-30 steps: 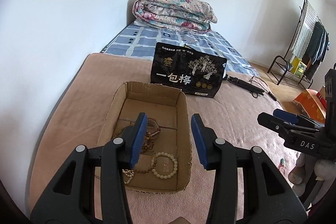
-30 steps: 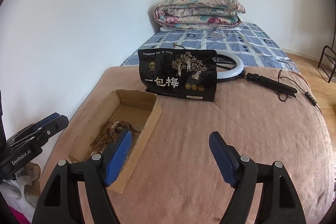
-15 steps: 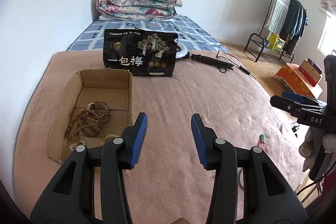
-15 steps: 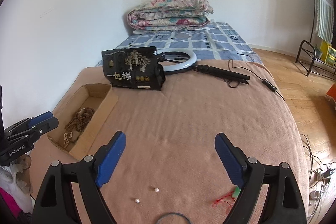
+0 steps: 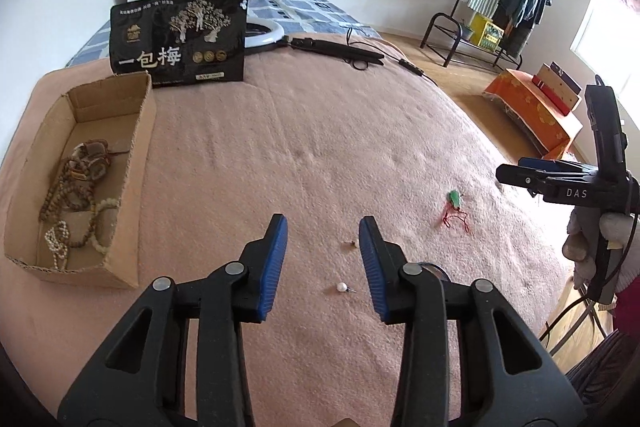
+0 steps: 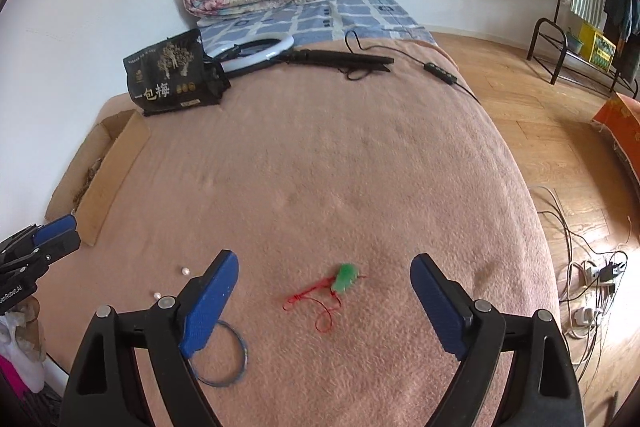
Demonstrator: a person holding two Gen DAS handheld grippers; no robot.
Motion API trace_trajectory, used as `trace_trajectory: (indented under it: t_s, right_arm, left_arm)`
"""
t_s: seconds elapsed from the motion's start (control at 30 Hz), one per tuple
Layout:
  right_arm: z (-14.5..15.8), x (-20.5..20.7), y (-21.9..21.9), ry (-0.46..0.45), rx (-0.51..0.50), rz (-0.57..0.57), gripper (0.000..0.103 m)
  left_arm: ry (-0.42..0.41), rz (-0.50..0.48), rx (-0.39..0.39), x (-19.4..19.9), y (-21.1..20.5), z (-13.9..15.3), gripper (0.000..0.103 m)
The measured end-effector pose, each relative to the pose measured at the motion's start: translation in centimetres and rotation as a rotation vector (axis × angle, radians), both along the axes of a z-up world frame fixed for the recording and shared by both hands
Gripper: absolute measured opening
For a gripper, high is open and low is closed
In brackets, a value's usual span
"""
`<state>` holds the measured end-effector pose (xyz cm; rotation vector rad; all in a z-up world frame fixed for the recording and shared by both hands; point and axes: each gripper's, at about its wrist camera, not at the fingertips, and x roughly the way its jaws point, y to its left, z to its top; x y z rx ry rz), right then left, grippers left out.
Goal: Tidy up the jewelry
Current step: 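Move the left tool to the pearl earring while the right tool approaches the green jade pendant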
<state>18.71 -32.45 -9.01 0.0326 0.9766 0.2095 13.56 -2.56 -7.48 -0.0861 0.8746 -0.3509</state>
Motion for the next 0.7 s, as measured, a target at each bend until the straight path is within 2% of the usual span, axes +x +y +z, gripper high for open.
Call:
trace_trajectory:
  t_s: [0.17,0.23,0.43,0.7]
  right_arm:
    - [-2.4,0.2,-1.7,0.080,0.026,-0.033,0.086]
    - [-3.1,0.6,-2.0,0.108,0.048,-0.038,0.083]
    - [-4.4,1.3,-1.6,0.149,0.055,-0.041,0.076]
    - [-6.1,2.4,-1.0,0.194,0.043,-0.030,0.066]
  left_arm:
    - [0.046,-0.032,-0.015,-0.2,-1.4,-1.7,0.036]
    - [0.070,-0.038,-0.019,-0.1,-1.8,-2.5,0.030]
    - [0.132,-0.048,-0.019,0.3,-2.7,-5.1,0.028]
    - [0.168,-0.067,0.019,0.5,-3.7,-7.2,0.028]
